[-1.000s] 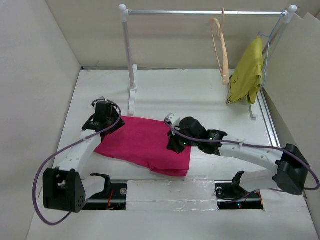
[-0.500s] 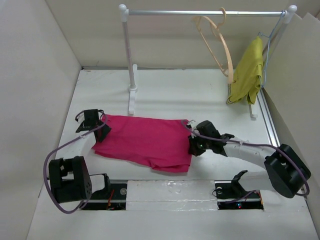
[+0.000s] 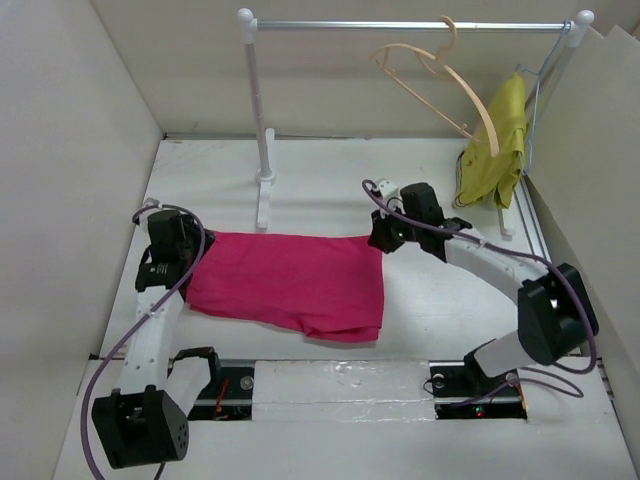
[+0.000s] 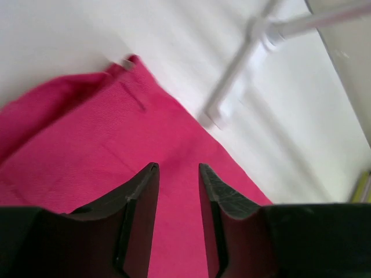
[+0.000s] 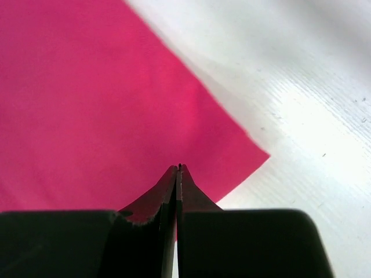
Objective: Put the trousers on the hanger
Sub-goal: Fold the trousers at the center of the board, then pick up the hanger from the clothesline.
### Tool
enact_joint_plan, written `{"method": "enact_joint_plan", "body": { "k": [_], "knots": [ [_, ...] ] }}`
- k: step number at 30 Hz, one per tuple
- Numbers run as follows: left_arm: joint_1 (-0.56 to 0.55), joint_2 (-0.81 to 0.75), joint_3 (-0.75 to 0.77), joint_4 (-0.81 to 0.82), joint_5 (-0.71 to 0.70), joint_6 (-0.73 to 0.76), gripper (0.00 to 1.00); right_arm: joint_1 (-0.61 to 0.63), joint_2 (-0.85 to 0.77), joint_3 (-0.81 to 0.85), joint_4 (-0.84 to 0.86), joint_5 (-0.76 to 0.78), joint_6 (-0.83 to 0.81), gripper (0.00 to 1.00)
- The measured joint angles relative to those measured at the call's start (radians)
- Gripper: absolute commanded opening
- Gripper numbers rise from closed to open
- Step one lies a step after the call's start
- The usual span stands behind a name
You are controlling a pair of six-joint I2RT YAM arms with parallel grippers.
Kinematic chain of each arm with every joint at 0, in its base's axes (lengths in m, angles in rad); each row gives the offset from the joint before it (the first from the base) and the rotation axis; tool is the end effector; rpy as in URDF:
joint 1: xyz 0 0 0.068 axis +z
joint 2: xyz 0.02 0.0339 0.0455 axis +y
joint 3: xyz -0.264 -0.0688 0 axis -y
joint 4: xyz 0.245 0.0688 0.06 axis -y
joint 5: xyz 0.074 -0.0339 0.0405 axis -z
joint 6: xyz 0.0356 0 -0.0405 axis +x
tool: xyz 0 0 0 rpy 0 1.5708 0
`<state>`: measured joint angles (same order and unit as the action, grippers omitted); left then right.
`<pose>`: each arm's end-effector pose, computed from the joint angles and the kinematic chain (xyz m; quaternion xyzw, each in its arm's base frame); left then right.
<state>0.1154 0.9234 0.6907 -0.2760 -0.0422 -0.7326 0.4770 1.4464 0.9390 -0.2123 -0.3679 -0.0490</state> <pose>0.2071 0.0255 0.2726 -0.3644 0.7814 -0.1365 0.4879 0.2705 0.1542 0.2382 -0.3057 0.8450 0.2490 0.3612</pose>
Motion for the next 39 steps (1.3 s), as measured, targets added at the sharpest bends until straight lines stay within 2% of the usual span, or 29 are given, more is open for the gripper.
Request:
{"method": "enact_joint_plan", "body": {
  "k": [2,7,12,15,16,18,19,21,22,24,27,28,29,31,34,39],
  "knots": [
    [-0.022,-0.010,0.008,0.021,0.097,0.016,0.28,-0.030,0.085,0.025,0.043,-0.007,0.000,0.02],
    [-0.023,0.000,-0.004,0.027,0.231,0.056,0.28,-0.107,0.296,0.033,0.061,-0.012,0.001,0.00],
    [-0.023,0.049,-0.001,0.033,0.315,0.112,0.29,-0.112,0.323,0.117,0.018,-0.017,0.000,0.04],
    [-0.045,0.130,0.059,0.026,0.328,0.137,0.30,-0.058,0.259,0.164,-0.055,-0.006,-0.010,0.19],
    [-0.065,0.160,0.091,0.024,0.317,0.143,0.30,-0.030,0.218,0.185,-0.090,-0.005,-0.020,0.28],
    [-0.156,0.232,0.173,0.028,0.263,0.157,0.29,0.021,0.131,0.241,-0.155,-0.001,-0.044,0.35],
    [-0.220,0.266,0.217,0.030,0.230,0.162,0.30,0.045,0.085,0.287,-0.188,0.001,-0.060,0.35],
    [-0.357,0.327,0.293,0.045,0.175,0.168,0.30,0.061,0.004,0.404,-0.238,0.003,-0.095,0.19],
    [-0.432,0.356,0.325,0.056,0.150,0.169,0.31,0.045,-0.028,0.462,-0.253,-0.002,-0.112,0.01],
    [-0.568,0.401,0.370,0.078,0.102,0.171,0.31,-0.039,-0.075,0.615,-0.277,-0.025,-0.143,0.00],
    [-0.750,0.444,0.390,0.100,0.043,0.165,0.31,-0.252,-0.077,0.822,-0.293,-0.090,-0.186,0.00],
    [-0.799,0.453,0.390,0.099,0.027,0.161,0.32,-0.321,-0.064,0.886,-0.300,-0.092,-0.198,0.24],
    [-0.842,0.458,0.389,0.097,0.011,0.156,0.32,-0.375,-0.046,0.943,-0.314,-0.097,-0.208,0.43],
    [-0.918,0.459,0.380,0.098,-0.024,0.144,0.32,-0.433,0.010,1.060,-0.366,-0.099,-0.242,0.74],
    [-0.990,0.436,0.336,0.118,-0.044,0.119,0.33,-0.457,0.114,1.212,-0.445,-0.093,-0.290,0.85],
    [-1.004,0.363,0.241,0.129,-0.048,0.084,0.38,-0.463,0.266,1.314,-0.554,-0.083,-0.327,0.87]
  ]
}}
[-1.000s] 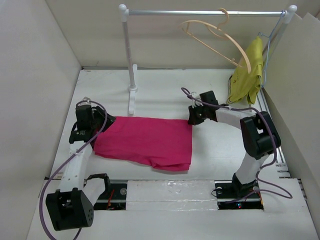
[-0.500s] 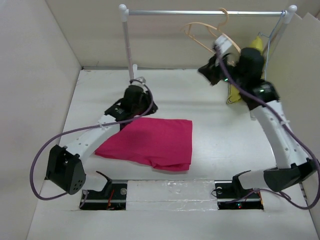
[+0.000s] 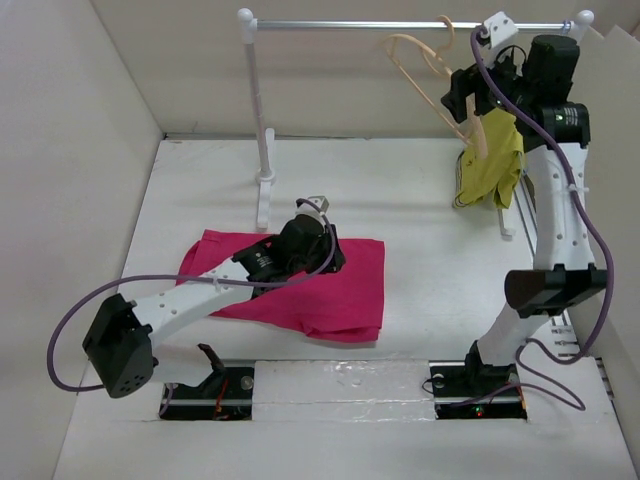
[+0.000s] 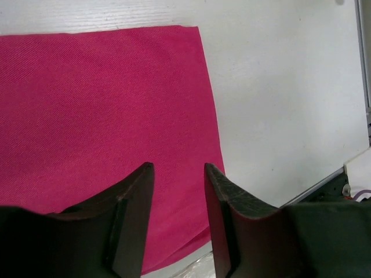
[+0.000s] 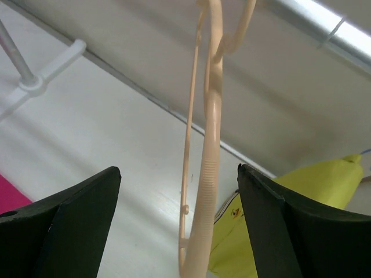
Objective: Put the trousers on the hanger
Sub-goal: Pick up the hanger from the clothesline.
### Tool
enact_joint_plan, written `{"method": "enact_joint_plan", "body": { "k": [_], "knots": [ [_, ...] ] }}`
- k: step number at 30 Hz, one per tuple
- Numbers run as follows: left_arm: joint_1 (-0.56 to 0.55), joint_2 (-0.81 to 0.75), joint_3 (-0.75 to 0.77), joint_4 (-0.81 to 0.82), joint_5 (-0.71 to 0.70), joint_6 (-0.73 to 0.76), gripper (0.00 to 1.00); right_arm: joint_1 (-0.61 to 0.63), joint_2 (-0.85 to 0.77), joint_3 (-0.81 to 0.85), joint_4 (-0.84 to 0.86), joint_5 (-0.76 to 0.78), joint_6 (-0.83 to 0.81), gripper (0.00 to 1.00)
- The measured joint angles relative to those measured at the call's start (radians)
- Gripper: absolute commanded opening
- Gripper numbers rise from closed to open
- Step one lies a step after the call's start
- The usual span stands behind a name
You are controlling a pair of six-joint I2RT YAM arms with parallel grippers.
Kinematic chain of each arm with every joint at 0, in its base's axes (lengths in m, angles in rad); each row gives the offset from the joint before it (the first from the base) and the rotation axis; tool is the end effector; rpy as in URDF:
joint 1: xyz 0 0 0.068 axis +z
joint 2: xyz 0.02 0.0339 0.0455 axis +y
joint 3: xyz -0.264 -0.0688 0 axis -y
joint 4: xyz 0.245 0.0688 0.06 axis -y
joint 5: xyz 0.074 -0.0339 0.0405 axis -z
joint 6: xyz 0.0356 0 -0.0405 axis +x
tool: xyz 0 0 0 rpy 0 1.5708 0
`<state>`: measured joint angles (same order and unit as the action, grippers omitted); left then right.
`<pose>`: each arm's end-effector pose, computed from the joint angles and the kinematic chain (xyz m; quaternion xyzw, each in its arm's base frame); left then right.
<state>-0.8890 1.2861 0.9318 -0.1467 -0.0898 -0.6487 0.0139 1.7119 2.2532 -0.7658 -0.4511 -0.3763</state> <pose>0.1868 -0.2251 0.2856 0.0803 0.8560 -0.3263 0.3928 0.3393 0.0202 0.5289 -0.2845 0.7206 0.0625 0.6292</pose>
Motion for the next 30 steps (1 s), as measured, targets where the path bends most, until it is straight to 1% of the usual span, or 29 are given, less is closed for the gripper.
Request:
{"method": "enact_joint_plan", "body": {
  "k": [1,2,3,5,8,9,10,11,13,14,16,20,23,24,27,30],
  "knots": [
    [0.000,-0.008,-0.008,-0.001,-0.002,-0.003,0.39,0.000,0.023,0.006,-0.010,0.007,-0.003,0.87],
    [0.000,-0.012,-0.010,-0.006,-0.003,-0.006,0.45,-0.001,0.043,0.005,-0.018,0.015,-0.006,0.87],
    [0.000,-0.015,-0.011,-0.007,-0.002,-0.008,0.53,-0.002,0.057,-0.003,-0.024,0.023,-0.005,0.88],
    [0.000,-0.024,-0.019,-0.006,-0.001,-0.014,0.55,-0.007,0.061,-0.056,-0.021,0.029,-0.002,0.87],
    [0.000,-0.042,-0.036,-0.008,-0.001,-0.021,0.55,-0.017,0.057,-0.121,-0.018,0.030,0.001,0.74],
    [0.000,-0.046,-0.037,-0.009,-0.002,-0.023,0.54,-0.019,0.055,-0.141,-0.013,0.029,0.003,0.59],
    [0.000,-0.048,-0.037,-0.010,-0.002,-0.024,0.53,-0.020,0.051,-0.159,-0.009,0.029,0.005,0.50],
    [0.000,-0.050,-0.037,-0.011,-0.003,-0.025,0.52,-0.020,0.044,-0.180,0.000,0.028,0.006,0.34],
    [0.000,-0.051,-0.036,-0.018,-0.010,-0.025,0.51,-0.014,0.025,-0.230,0.035,0.027,0.019,0.18],
    [0.000,-0.051,-0.034,-0.028,-0.013,-0.025,0.51,-0.011,0.012,-0.257,0.062,0.038,0.038,0.08],
    [0.000,-0.050,-0.023,-0.047,-0.019,-0.025,0.51,0.000,-0.013,-0.295,0.103,0.039,0.057,0.00],
    [0.000,-0.050,0.027,-0.084,-0.034,-0.026,0.55,0.024,-0.050,-0.311,0.154,0.065,0.107,0.00],
    [0.000,-0.050,0.092,-0.118,-0.050,-0.026,0.61,0.045,-0.072,-0.311,0.191,0.095,0.135,0.00],
    [0.000,-0.050,0.120,-0.132,-0.055,-0.026,0.66,0.055,-0.081,-0.311,0.203,0.110,0.142,0.00],
    [0.000,-0.049,0.216,-0.168,-0.060,-0.025,0.71,0.081,-0.109,-0.311,0.206,0.156,0.153,0.00],
    [0.000,-0.043,0.332,-0.195,-0.056,-0.028,0.71,0.098,-0.146,-0.346,0.204,0.183,0.156,0.00]
  ]
}}
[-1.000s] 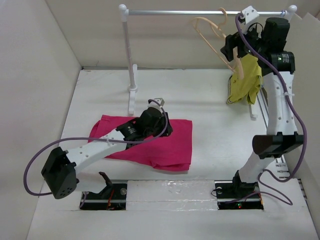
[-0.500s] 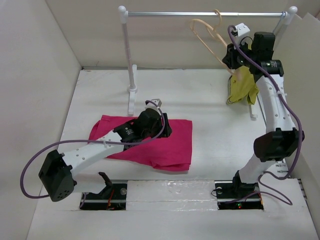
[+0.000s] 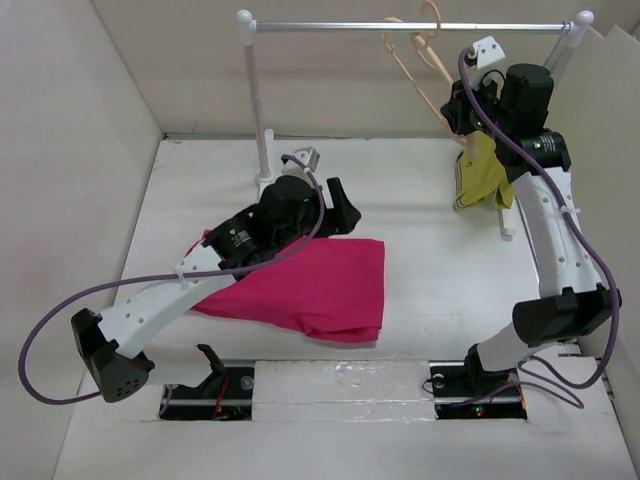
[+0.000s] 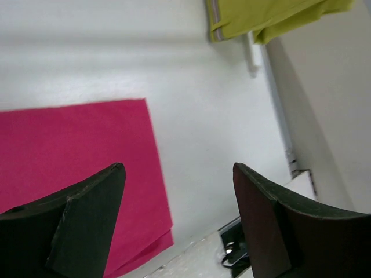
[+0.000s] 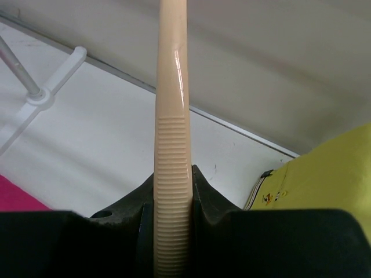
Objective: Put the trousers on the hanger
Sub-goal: Pick up the hanger from the clothesline.
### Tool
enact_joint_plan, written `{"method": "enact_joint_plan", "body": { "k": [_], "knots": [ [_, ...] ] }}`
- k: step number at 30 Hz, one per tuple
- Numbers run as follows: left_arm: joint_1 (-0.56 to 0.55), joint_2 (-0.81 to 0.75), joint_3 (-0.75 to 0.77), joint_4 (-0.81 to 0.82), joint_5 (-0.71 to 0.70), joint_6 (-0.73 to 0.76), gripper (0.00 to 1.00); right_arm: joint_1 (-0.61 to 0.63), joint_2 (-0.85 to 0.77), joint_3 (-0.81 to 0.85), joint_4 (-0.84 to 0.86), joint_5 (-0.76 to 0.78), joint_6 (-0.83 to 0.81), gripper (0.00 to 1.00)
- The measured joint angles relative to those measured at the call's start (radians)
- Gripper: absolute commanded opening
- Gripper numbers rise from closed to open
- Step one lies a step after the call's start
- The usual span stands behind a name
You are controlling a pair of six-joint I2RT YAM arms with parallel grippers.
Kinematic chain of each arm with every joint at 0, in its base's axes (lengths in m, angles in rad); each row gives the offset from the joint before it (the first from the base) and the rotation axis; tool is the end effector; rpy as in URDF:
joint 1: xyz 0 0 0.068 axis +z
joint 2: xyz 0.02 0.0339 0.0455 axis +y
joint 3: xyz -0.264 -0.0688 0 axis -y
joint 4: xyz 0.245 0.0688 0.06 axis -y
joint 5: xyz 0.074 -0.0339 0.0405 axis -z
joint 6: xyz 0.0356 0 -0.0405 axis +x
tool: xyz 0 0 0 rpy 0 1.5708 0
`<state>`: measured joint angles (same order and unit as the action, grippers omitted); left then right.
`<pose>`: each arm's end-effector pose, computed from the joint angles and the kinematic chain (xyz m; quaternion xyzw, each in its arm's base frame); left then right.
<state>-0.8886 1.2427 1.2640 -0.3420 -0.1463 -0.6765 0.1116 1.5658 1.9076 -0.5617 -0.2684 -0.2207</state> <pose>0.1820 -0.2158 0.3942 0.0431 0.8088 -0.3694 0.4556 0.3320 0.0467 0.4925 -0.2104 0.7489 0.0705 0.6244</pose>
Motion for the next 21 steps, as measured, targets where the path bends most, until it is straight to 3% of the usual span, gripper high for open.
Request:
{"method": "enact_joint_plan", "body": {
  "k": [8,12,21],
  "knots": [
    [0.000,0.033,0.194,0.012,0.044,-0.014,0.69,-0.006,-0.165,-0.311,0.087,0.001,0.000,0.00],
    [0.000,0.122,0.304,0.032,0.076,-0.021,0.65,0.003,-0.186,-0.380,0.104,0.006,-0.001,0.00],
    [0.000,0.261,0.373,0.103,0.089,-0.063,0.62,0.157,-0.408,-0.684,0.134,0.061,0.007,0.00]
  ]
}}
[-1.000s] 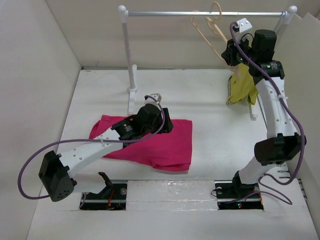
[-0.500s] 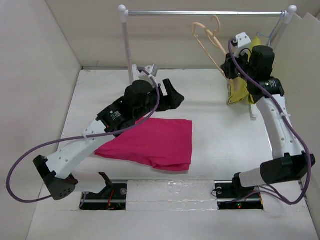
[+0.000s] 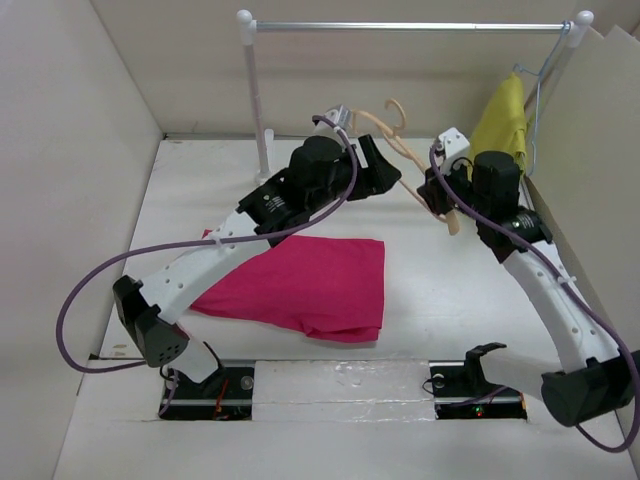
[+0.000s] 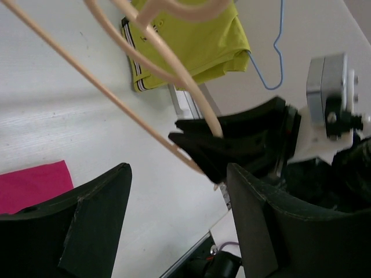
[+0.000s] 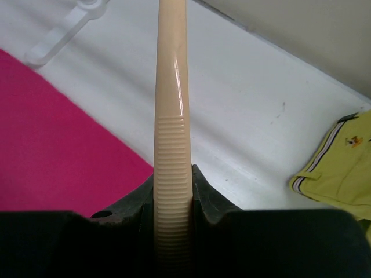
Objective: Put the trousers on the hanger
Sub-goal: Pick up the hanger from the clothesline.
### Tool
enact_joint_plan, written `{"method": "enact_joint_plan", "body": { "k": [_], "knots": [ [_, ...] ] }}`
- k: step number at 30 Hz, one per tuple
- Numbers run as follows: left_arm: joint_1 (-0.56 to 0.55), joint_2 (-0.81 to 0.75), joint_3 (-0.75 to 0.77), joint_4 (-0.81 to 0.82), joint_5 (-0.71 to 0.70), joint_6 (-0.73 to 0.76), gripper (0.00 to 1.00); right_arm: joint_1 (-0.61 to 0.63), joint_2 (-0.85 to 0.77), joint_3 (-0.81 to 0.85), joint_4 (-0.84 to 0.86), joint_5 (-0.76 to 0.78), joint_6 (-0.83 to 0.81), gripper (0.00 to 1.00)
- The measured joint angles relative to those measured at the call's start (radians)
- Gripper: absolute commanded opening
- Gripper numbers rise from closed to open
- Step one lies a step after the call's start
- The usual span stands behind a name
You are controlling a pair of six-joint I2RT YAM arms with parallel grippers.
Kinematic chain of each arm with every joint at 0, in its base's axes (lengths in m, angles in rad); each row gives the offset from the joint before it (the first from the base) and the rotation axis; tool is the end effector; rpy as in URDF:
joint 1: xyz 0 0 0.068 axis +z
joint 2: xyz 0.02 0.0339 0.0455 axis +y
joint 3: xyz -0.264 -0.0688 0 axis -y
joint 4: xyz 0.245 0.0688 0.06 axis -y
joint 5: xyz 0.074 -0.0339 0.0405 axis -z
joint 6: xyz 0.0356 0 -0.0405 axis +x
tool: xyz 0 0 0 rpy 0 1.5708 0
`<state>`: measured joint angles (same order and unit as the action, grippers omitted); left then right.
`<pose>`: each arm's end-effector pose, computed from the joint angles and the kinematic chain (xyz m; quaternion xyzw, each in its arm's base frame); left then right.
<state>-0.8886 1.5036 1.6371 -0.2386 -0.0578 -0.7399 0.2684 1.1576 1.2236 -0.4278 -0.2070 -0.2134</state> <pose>0.2198 -0.2673 0.4575 0.0359 0.7423 -0.4716 0.4746 0.2452 0.0750 0.3928 -0.2523 0.7807 0.1005 0.5628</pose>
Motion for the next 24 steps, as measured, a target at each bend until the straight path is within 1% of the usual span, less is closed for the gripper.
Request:
{"method": "enact_joint_plan", "body": {
  "k": [4,12,13,15,16,18,22,24],
  "knots": [
    [0.000,0.039,0.000,0.056,-0.008,-0.029,0.61,0.049,-0.080,-0.080,-0.005,0.016,0.022,0.00],
    [0.005,0.161,0.048,0.101,-0.050,-0.060,0.52,0.140,-0.126,-0.139,-0.005,0.067,0.057,0.00],
    [0.008,0.177,0.053,0.107,-0.052,-0.063,0.49,0.153,-0.130,-0.145,-0.005,0.072,0.062,0.00],
    [0.014,0.196,0.053,0.113,-0.054,-0.067,0.47,0.172,-0.136,-0.156,-0.006,0.085,0.074,0.00],
    [0.017,0.202,0.053,0.114,-0.054,-0.070,0.40,0.180,-0.140,-0.162,-0.006,0.098,0.079,0.00],
    [0.023,0.210,0.053,0.114,-0.055,-0.075,0.36,0.186,-0.150,-0.175,-0.001,0.120,0.088,0.00],
    [0.027,0.214,0.053,0.138,-0.049,-0.085,0.20,0.208,-0.167,-0.192,0.000,0.158,0.107,0.00],
    [0.027,0.214,0.051,0.142,-0.048,-0.093,0.19,0.228,-0.170,-0.193,0.002,0.186,0.117,0.00]
  ]
}}
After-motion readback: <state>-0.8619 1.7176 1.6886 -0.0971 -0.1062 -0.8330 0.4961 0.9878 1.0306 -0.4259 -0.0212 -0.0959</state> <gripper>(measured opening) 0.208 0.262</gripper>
